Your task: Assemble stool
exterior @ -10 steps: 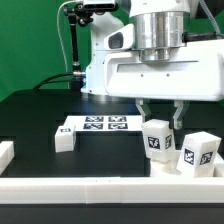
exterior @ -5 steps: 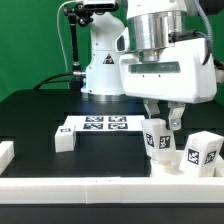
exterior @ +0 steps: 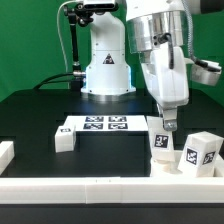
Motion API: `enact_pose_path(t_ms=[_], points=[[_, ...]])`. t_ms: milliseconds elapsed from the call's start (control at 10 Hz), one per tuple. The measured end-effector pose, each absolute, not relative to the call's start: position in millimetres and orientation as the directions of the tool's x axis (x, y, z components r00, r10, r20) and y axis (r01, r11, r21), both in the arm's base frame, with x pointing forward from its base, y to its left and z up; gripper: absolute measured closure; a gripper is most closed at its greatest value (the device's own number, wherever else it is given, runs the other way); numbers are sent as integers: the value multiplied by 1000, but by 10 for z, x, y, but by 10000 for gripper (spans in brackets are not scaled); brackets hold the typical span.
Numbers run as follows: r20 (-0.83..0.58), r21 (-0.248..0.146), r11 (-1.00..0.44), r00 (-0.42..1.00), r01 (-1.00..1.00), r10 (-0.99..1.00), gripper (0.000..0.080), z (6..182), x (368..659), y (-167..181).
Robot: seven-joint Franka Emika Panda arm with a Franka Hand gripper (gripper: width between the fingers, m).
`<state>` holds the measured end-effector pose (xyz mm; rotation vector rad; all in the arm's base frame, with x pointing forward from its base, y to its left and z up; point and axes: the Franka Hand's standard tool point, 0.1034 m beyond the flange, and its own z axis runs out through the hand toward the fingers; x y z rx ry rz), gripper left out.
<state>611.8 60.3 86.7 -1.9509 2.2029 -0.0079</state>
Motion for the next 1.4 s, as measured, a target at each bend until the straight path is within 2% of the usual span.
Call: enact_pose_path(t_ms=[200, 400, 500, 600, 700, 800, 1000, 1400], points=[[-177, -112, 275, -253, -955, -951, 459, 866, 6119, 605], [-189, -101, 332, -310, -938, -932, 458, 866, 6119, 614], [-187, -104, 316, -294, -943, -937, 458, 864, 6117, 617], [-187, -105, 313, -291, -944, -938, 251, 864, 6117, 618], [-185, -118, 269, -245, -956, -952, 251, 904, 6131, 608], [-185, -134, 232, -205, -964, -961, 171, 975, 6148, 604], [-185, -162, 174, -143, -971, -972, 156, 1109, 6173, 600], [-123, -201, -139, 165, -970, -978, 150, 1071, 6155, 609]])
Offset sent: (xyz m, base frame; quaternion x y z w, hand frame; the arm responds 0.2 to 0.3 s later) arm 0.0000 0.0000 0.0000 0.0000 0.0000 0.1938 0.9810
